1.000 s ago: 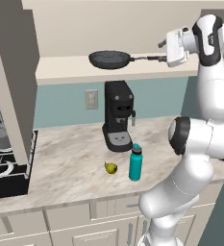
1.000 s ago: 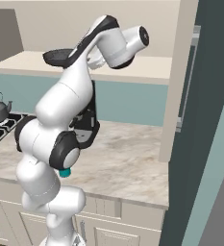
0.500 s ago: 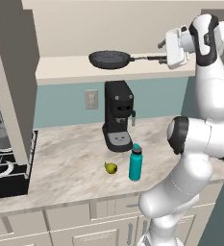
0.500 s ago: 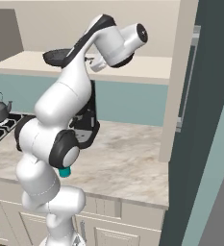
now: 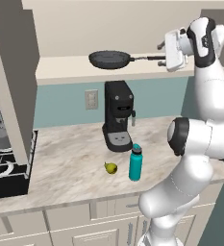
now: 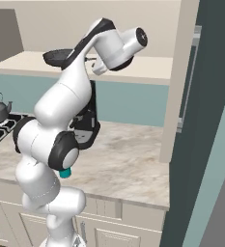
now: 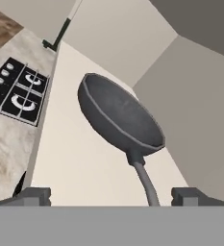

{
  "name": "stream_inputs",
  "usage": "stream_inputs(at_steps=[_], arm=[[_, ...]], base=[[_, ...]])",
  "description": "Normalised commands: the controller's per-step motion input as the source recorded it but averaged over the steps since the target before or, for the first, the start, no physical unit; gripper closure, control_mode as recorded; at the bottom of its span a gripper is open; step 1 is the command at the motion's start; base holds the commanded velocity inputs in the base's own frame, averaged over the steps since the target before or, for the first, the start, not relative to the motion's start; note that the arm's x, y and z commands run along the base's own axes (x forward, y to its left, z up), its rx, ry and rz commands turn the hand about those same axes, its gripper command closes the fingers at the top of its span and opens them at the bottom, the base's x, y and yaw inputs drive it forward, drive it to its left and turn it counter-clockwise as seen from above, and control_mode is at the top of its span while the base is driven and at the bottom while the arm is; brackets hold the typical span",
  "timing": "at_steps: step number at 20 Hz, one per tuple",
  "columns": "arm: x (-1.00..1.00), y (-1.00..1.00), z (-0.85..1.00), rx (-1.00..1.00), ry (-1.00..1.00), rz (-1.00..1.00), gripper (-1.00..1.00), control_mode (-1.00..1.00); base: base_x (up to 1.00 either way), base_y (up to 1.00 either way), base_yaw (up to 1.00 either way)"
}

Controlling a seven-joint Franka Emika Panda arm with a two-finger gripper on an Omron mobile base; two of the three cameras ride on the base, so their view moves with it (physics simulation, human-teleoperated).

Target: Pick the pan from the cabinet and place it on the stove. Then turn on the stove burner for the pan.

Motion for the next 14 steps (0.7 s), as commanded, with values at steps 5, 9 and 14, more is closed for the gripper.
stream_inputs(at_steps=[5, 9, 14], arm=[[0.20, 0.00, -0.09, 0.00, -0.01, 0.00, -1.00, -1.00], [0.24, 0.00, -0.14, -0.01, 0.00, 0.00, -1.00, -1.00], [0.24, 0.00, -0.17, -0.02, 0.00, 0.00, -1.00, -1.00]], base=[[0.00, 0.00, 0.00], [0.00, 0.00, 0.00], [0.00, 0.00, 0.00]])
